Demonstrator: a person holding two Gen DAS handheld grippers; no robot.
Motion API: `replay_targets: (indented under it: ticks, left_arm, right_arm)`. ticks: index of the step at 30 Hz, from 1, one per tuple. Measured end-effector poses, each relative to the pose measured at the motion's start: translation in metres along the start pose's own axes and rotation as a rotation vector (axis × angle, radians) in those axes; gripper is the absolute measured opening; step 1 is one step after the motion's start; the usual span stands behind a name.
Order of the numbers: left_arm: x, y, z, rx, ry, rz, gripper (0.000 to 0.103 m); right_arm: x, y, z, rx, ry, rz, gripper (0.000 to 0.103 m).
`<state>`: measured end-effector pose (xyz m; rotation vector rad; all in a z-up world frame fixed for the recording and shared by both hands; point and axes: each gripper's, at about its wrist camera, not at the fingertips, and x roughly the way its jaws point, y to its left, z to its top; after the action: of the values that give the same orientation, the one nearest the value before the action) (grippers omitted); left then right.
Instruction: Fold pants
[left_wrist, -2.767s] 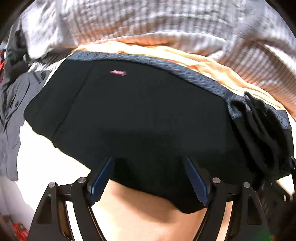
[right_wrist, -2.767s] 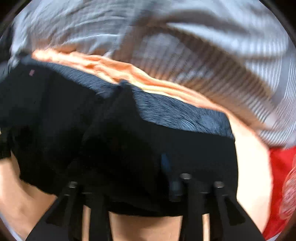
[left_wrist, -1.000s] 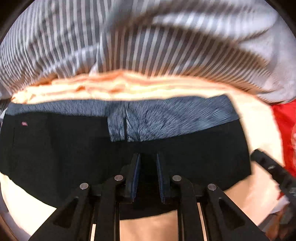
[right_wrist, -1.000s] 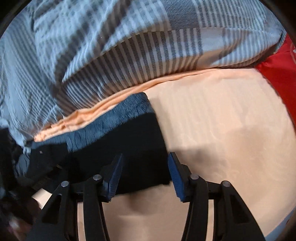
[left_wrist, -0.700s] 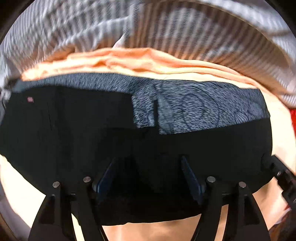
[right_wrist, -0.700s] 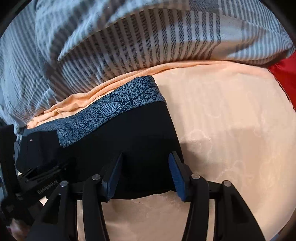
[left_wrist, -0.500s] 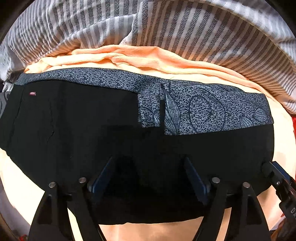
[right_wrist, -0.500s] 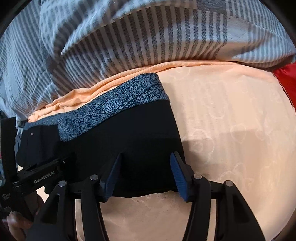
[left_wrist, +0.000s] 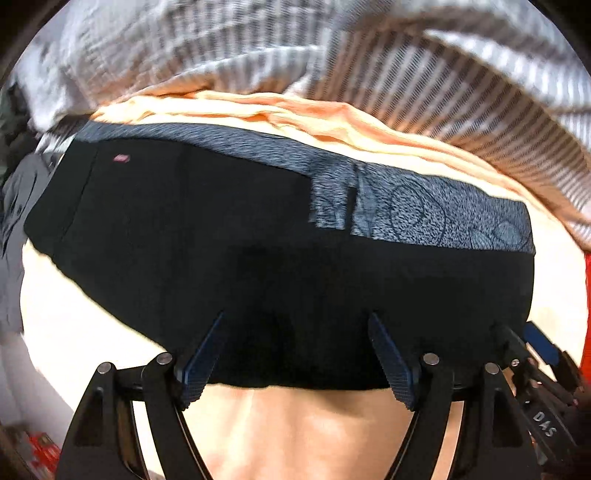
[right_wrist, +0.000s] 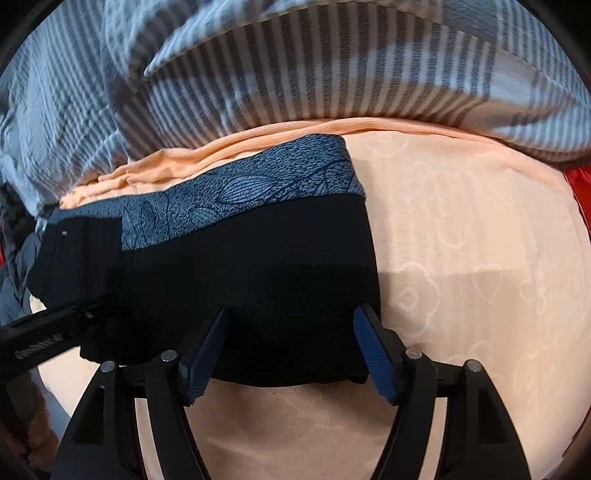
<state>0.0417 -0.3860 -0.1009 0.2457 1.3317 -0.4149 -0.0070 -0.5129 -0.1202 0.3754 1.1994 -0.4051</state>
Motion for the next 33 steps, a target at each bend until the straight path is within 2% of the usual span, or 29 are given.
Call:
replay_targets:
  ticks: [7, 14, 20, 22, 27, 33]
  left_arm:
    - [-0.022, 0.026, -0.02, -0.047, -0.014, 0.007, 0.079]
    - [-0.018, 0.043, -0.019, -0.029, -0.003, -0.021, 0.079]
    - [-0.02, 0.08, -0.019, -0.02, 0.019, -0.08, 0.079]
    - [-0.024, 0.1, -0.018, -0.026, 0.015, -0.101, 0.079]
    - [-0.025, 0.153, -0.011, -0.07, 0.001, -0.115, 0.079]
    - [-0.02, 0.226, 0.0, -0.2, -0.016, -0.111, 0.079]
  right_arm:
    - [0.003, 0.004, 0.001, -0.023, 0.024, 0.002, 0.078]
    - [0.006, 0.017, 0.001, -0.025, 0.014, -0.069, 0.079]
    - [-0.007, 0.032, -0.003, 0.051, 0.019, -0.155, 0.079]
    - [-0.015, 0.042, -0.008, 0.09, 0.023, -0.125, 0.079]
    - [-0.022, 0.094, -0.022, 0.062, 0.046, -0.082, 0.08]
    - [-0.001, 0.173, -0.019, -0.039, 0.084, -0.02, 0.08]
